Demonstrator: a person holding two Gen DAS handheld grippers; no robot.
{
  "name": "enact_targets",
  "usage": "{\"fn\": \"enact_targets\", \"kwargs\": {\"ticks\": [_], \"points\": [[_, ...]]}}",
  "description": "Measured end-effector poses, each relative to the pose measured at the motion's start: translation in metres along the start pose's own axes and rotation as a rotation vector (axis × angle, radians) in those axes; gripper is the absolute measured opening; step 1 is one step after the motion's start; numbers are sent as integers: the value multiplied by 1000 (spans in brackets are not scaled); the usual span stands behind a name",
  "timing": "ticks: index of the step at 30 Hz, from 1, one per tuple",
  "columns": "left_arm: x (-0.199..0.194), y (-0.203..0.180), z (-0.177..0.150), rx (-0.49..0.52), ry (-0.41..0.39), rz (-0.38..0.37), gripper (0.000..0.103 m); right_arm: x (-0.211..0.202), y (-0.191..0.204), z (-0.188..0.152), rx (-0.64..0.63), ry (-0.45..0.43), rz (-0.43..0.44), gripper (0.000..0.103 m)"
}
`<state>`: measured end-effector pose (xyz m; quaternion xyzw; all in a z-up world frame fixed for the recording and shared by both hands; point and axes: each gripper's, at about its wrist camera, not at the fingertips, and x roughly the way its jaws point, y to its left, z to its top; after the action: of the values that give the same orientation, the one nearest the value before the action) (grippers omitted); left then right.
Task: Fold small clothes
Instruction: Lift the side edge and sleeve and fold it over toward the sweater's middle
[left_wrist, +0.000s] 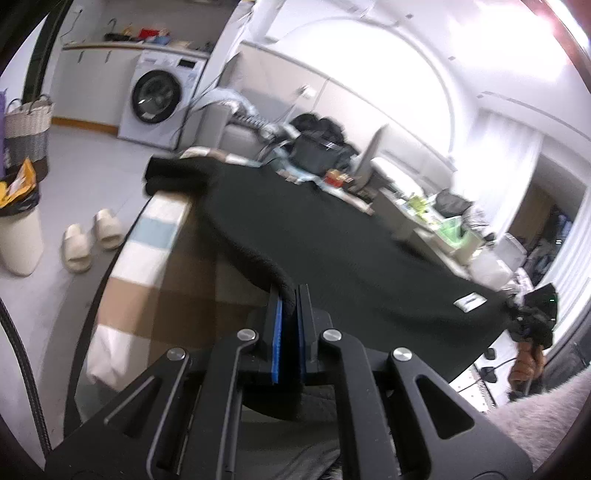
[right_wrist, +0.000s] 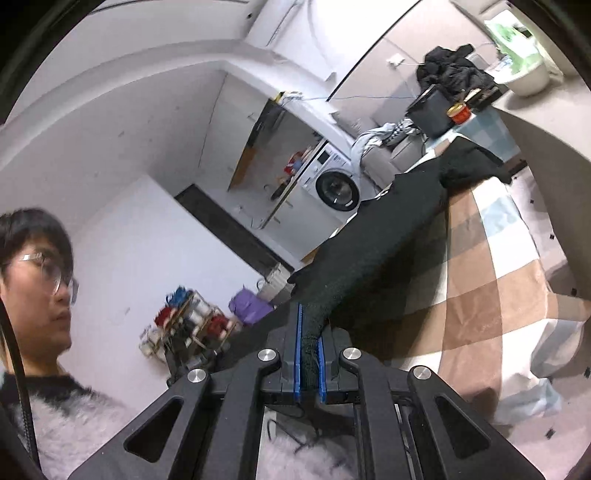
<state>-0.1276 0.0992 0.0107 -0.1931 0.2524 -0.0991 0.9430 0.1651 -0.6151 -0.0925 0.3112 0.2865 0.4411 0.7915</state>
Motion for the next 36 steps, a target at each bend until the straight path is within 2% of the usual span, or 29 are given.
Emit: {"fn": "enact_targets", "kwargs": {"ticks": [2,4,8,16,20,26,30,31,32,33,34,35,36], "points": [[-6,0,3,-13,-19,-23,4,-3,4,2,-24,22,-7,7],[-8,6,6,-53,-27,-24,4,-2,4,4,-39,26,-51,7],[-4,23,9,-128,-23,-18,4,8,-8,10,2,21,-93,7],[27,55,16,-169,3,40,4,27,-28,24,56,35,-222,7],[53,64,29,-185,1,44,4,46,-41,42,86,-3,-239,7],[109,87,57,-228,8,104,4,88,-75,77,145,-15,-379,7],[153,103,62,-241,103,216,4,112,-103,89,163,47,-546,9],[160,106,62,-241,114,251,5,120,-111,91,170,88,-590,12],[166,109,63,-243,127,281,5,125,-116,92,172,114,-622,21],[169,112,64,-251,131,294,7,127,-120,95,170,133,-657,24],[170,116,65,-265,124,298,14,125,-121,99,161,115,-660,30],[171,122,67,-286,110,298,19,122,-122,103,160,86,-659,38],[171,126,69,-302,99,301,26,117,-123,108,164,53,-666,57]]}}
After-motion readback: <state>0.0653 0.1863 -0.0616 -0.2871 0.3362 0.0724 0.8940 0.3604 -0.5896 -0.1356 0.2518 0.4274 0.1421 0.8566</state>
